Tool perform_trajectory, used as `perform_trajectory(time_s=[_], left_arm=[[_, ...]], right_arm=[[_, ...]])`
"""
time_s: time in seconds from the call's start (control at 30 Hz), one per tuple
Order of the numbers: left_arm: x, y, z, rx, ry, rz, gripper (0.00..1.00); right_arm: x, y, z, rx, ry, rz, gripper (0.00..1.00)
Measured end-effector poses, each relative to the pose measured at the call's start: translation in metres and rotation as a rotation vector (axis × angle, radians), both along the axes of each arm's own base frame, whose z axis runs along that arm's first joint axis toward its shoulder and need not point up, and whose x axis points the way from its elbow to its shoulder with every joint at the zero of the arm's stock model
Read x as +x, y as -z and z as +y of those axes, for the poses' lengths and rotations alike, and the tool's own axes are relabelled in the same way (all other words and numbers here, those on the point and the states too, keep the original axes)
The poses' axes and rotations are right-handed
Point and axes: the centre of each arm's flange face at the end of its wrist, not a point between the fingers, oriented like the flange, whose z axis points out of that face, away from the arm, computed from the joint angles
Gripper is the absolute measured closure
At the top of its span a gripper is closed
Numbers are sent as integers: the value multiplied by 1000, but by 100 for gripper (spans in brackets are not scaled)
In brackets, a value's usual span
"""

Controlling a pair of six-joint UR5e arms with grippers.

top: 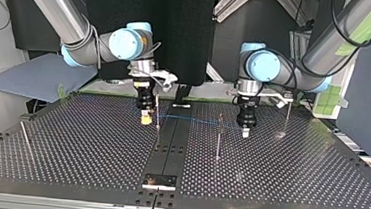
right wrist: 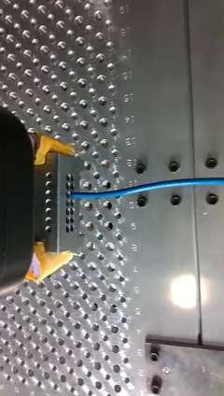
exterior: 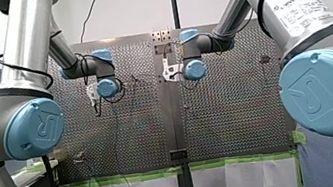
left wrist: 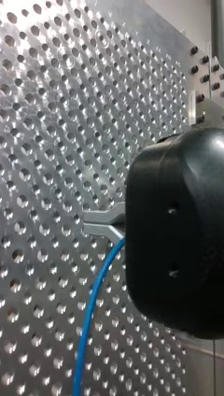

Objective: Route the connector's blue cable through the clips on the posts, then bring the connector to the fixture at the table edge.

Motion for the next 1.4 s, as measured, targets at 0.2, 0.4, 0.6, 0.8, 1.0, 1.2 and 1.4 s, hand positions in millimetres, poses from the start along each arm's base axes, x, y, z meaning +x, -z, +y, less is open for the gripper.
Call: perform_trajectory(time_s=[0.2,0.4,0.6,0.8,1.0,1.2,1.4], left_arm=[[7,-9,-1,-6,6,-7,100],[7,-9,-2,-1,15,8,100],[6,-8,-2,5,15,20,43],[3,-4,-1,2,22,55,1],[-3,-2,-5,3,45,87,1],[-14,-9,-10,-13,70,109,1],[-31,-16,-11,-54,108,111,1]], right_arm=[[-7,3,-8,1,14,0,100],[-9,4,-12,1,13,0,100],[-9,6,-12,4,4,3,100],[-8,7,-12,6,-1,5,100],[-7,8,-9,14,-7,11,100],[-7,9,-8,23,-11,18,100],[-6,10,-6,27,-15,20,100]])
